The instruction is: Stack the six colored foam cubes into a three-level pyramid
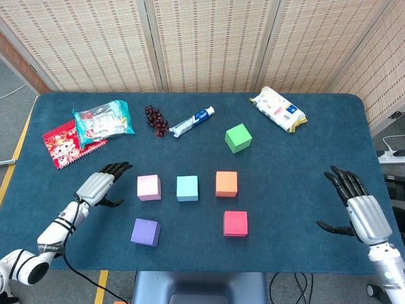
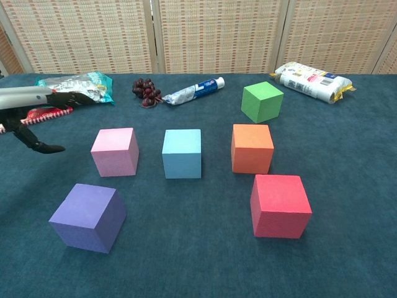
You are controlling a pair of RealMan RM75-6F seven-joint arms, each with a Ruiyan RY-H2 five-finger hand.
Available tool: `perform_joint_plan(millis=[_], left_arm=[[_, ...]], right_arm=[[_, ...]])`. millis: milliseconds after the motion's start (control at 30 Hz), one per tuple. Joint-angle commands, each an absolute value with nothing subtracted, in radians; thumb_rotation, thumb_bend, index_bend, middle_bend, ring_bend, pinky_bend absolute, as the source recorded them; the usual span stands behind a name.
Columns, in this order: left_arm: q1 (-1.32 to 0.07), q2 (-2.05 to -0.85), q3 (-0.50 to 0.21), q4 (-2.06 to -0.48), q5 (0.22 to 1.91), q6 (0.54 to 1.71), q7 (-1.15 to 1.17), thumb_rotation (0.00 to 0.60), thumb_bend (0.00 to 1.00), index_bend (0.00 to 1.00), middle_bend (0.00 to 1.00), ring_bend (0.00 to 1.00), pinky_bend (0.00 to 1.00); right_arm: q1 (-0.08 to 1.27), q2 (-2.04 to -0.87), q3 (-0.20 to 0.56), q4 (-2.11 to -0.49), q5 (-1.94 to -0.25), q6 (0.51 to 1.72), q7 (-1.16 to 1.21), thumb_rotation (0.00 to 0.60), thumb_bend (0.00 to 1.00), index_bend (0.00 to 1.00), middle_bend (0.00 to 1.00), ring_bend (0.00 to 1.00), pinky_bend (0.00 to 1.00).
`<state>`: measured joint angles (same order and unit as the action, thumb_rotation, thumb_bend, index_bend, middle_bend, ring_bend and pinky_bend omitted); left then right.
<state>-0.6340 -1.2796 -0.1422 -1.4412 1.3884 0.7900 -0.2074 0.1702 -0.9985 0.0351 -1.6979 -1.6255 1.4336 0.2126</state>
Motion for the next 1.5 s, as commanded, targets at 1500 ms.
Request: perform_joint_plan(millis=[1500], left_arm=[[-0.813,-1.563,-0.152,-1.229,1.365,0.755,-0.243,0.600,0.30,0.31,0.37,0.33,0.32]], right_arm=[[0.196,-1.035,0.047,-1.653,-1.538,1.368,0.234,0.600,0.16,0.00,0.00,0.00,0.00]])
